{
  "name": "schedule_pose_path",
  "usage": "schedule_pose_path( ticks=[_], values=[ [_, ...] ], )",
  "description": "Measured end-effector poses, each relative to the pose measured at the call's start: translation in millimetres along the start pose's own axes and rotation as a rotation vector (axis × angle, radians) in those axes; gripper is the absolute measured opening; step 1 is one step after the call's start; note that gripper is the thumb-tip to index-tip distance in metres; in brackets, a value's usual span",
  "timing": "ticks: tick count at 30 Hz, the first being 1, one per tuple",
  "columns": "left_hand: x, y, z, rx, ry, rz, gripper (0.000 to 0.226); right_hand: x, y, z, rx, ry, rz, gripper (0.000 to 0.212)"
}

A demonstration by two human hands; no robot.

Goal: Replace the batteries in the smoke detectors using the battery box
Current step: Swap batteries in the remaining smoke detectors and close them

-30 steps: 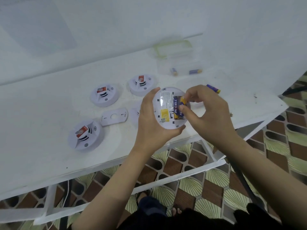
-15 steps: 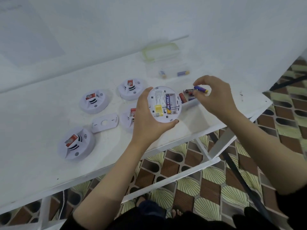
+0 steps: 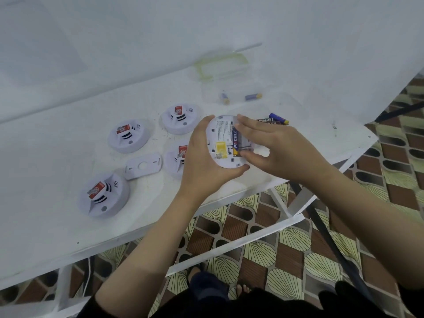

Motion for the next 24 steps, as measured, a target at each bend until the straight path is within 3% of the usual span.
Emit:
schedule_pose_path(
  ticks=[14, 19, 24],
  values=[
    [3, -14, -19, -0.078, 0.030, -0.038, 0.085, 17, -7, 21, 0.186, -0.077, 0.006, 0.042],
    [2, -24, -19, -0.087, 0.046, -0.008, 0.096, 28, -8, 22, 0.169, 0.003, -0.070, 0.033],
    [10, -31, -13, -0.061, 0.023, -0.008, 0.097, 22, -9, 27, 0.171, 0.056, 0.015, 0.035]
  ],
)
Point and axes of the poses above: each hand's wrist, its own y-axis towards the middle knuckle, its own x-axis out of the back of the hand, z = x × y, the point moved 7 cm from there along y, towards the middle knuckle, and after that the axes turned 7 degrees about z, right-handed, at the moved point
